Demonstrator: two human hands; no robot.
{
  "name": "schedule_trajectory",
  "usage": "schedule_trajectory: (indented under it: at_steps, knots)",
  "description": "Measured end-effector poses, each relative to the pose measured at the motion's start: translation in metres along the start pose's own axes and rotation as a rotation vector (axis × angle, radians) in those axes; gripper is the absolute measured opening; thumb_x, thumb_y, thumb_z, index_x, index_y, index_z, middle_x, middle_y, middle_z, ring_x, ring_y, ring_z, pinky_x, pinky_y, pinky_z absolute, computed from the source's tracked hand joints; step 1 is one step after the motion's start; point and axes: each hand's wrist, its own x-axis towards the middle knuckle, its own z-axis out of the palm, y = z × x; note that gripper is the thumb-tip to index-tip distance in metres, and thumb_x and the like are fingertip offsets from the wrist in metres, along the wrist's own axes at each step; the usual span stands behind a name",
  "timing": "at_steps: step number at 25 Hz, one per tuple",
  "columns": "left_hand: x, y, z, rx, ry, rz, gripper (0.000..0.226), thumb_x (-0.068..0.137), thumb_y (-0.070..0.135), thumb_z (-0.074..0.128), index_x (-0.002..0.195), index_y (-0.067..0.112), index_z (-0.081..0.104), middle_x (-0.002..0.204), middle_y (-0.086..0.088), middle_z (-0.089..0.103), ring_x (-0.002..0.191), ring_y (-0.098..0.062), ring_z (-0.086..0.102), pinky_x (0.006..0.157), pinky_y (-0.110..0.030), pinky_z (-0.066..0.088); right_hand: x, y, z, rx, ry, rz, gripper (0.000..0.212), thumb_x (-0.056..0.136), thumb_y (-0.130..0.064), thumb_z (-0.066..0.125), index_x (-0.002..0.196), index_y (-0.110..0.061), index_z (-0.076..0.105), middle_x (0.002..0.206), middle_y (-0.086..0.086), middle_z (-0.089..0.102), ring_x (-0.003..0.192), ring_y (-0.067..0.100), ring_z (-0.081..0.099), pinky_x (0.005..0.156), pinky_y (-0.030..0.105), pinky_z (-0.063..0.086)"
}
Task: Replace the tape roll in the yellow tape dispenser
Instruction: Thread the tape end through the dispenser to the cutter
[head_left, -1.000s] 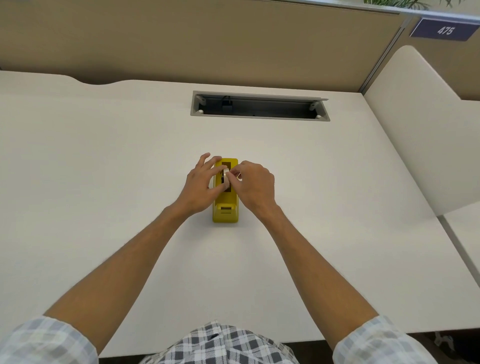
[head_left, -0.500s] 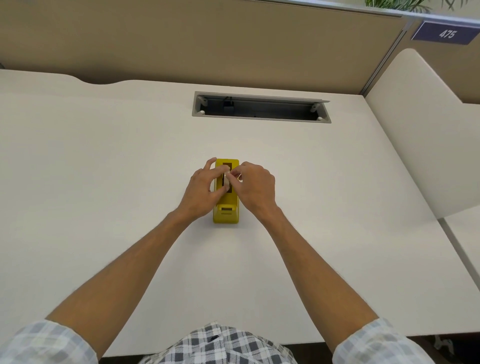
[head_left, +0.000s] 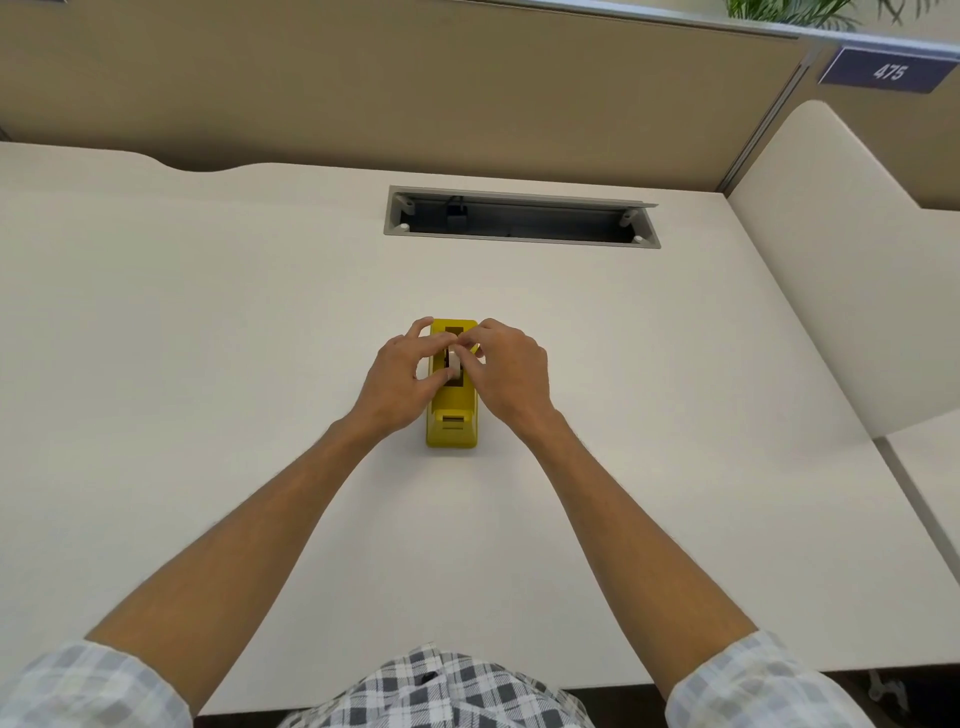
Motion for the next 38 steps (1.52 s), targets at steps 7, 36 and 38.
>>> schedule_trajectory:
  at_steps: [7, 36, 38]
  knots:
    - [0.0039, -0.0039, -0.0013, 0.096, -0.125, 0.001, 0.042, 0.088, 0.021, 0.064, 0.130, 0.025, 0.055, 0.140, 0.006, 0.054, 0.148, -0.015, 0.015, 0.116, -0.046, 0.017, -0.0075, 0.0008, -0.0005, 0.051, -0.008, -0.082, 0.020, 0.095, -0.021, 0.055, 0.107, -0.022, 0.071, 0.096, 0.000, 0.067, 0.084, 0.021, 0.062, 0.064, 0.035, 0.049]
    - [0.0042, -0.0091, 0.0001, 0.229, -0.094, 0.041, 0.043, 0.093, 0.031, 0.059, 0.135, 0.022, 0.052, 0.144, 0.004, 0.050, 0.147, -0.015, 0.020, 0.119, -0.047, 0.008, -0.0098, 0.0017, -0.0022, -0.068, 0.026, -0.134, 0.016, 0.094, -0.023, 0.057, 0.099, -0.019, 0.072, 0.097, -0.002, 0.068, 0.085, 0.020, 0.062, 0.059, 0.030, 0.044]
    - [0.0045, -0.0092, 0.0007, 0.238, -0.091, 0.035, 0.044, 0.093, 0.032, 0.058, 0.136, 0.022, 0.051, 0.145, 0.003, 0.049, 0.147, -0.015, 0.020, 0.119, -0.047, 0.008, -0.0100, 0.0027, -0.0026, -0.090, 0.015, -0.128, 0.017, 0.094, -0.024, 0.057, 0.097, -0.019, 0.073, 0.098, -0.002, 0.068, 0.087, 0.020, 0.062, 0.060, 0.029, 0.041]
